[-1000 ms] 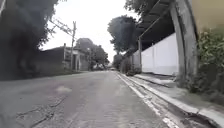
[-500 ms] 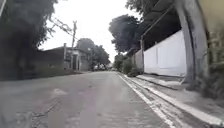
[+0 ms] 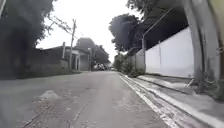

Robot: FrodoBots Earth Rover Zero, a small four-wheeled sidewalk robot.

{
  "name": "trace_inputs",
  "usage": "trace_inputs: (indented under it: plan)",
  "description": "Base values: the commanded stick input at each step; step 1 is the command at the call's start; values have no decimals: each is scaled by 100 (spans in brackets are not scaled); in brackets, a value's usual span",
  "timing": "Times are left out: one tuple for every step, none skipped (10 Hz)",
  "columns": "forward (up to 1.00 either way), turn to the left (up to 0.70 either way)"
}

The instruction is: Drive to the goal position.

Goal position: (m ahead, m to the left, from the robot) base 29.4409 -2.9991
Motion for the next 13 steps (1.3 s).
trace_inputs:
  plan:
    - [70, 0]
    - [70, 0]
    - [70, 0]
    - [70, 0]
    - [70, 0]
    - [70, 0]
    - [70, -1]
    - [70, -2]
    - [70, -24]
    - [70, -31]
    - [70, -35]
    - [70, -22]
    - [70, -2]
